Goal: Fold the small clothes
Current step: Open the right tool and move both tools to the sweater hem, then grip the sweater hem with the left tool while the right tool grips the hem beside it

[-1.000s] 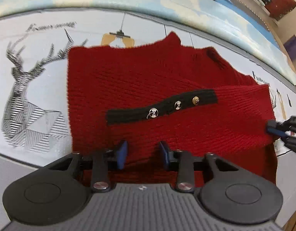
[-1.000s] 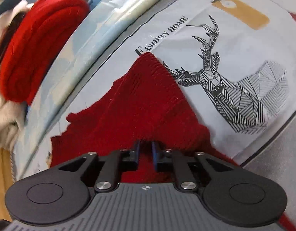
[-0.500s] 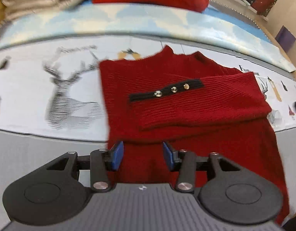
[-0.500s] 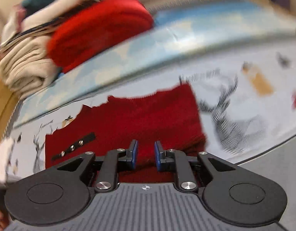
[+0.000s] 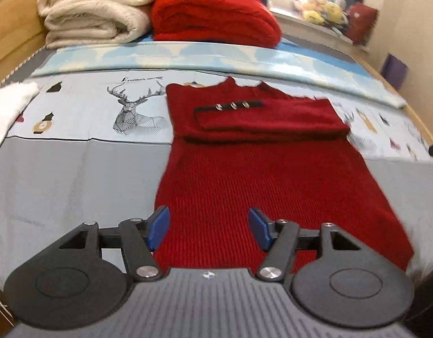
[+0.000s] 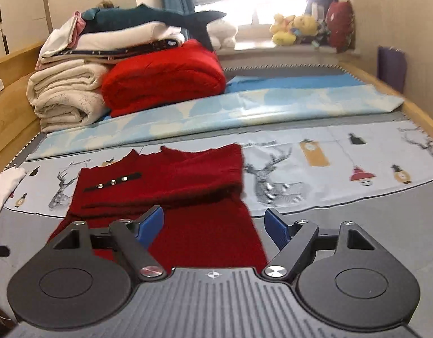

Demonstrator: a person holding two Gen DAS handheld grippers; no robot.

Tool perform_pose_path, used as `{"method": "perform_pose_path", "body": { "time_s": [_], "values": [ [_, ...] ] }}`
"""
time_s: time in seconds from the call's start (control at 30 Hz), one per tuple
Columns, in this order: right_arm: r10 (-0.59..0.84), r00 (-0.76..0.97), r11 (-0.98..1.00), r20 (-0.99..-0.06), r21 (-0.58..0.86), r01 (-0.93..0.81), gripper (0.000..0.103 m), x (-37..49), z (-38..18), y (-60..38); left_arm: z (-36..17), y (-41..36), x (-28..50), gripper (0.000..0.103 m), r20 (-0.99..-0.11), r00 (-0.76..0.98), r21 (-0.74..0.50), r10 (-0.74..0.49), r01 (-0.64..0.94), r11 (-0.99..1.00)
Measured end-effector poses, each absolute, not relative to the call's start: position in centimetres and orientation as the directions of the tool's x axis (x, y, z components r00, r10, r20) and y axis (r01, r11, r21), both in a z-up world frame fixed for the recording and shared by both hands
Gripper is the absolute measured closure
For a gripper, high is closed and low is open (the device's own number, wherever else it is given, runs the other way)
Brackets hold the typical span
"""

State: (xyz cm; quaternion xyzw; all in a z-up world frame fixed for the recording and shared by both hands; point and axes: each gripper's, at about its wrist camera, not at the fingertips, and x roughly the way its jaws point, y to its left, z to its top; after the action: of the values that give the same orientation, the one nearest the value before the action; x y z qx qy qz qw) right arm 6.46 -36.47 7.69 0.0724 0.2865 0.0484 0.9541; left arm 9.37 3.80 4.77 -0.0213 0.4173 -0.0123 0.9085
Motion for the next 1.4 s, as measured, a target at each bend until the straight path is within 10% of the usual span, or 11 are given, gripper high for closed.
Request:
{"method": "perform_pose_path", "body": {
  "time_s": [0.2, 0.67, 1.4],
  "values": [
    [0.071, 0.811, 0.987, -0.58, 0.158, 0.026, 0.025, 2.6, 3.2, -39.2, 3.4, 2.8, 6.0, 0.035, -0.768, 0.639, 0.074, 0.04, 0.027, 0.997],
    [0.095, 0.753, 0.976, -0.651, 0.211, 0.06, 0.05, 3.0, 0.2, -39.3, -0.7, 5.4, 3.7, 0.051, -0.81, 0.583, -0.097, -0.061, -0.029, 0.995],
    [-0.043, 0.421, 0.975, -0.906, 0.055, 0.216, 0.049, 5.2, -6.7, -40.1, -4.8, 10.7, 6.3, 0.051, -0.928, 0.367, -0.198, -0.068, -0.33, 0.923]
  ]
}}
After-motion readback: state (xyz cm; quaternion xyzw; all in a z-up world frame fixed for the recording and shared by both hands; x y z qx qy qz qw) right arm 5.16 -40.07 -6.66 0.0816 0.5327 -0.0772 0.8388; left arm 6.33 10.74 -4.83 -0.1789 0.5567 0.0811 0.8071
